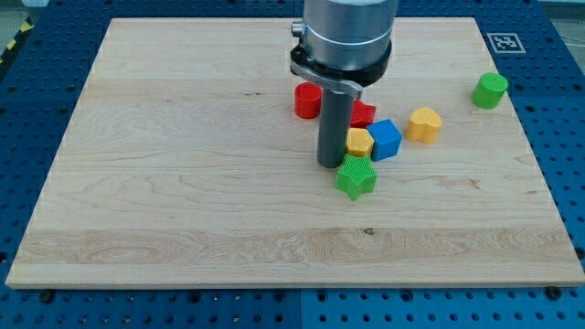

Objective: Move your arm to the top of the red circle

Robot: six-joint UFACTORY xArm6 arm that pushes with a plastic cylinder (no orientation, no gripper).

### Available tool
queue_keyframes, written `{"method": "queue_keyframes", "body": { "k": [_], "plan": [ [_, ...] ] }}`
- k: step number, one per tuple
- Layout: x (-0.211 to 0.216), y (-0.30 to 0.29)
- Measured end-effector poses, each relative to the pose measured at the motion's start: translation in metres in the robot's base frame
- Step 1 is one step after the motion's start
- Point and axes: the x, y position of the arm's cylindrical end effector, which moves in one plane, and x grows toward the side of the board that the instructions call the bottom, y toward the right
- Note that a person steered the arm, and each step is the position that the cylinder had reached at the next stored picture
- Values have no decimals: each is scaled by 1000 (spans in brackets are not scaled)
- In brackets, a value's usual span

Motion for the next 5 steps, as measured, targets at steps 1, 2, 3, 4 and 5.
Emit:
{"method": "queue_keyframes", "body": {
  "k": [1,2,3,4,5],
  "plan": [
    [0,-29],
    [-6,-47],
    [-36,-49],
    [-82,-49],
    [-128,-49]
  ]
}}
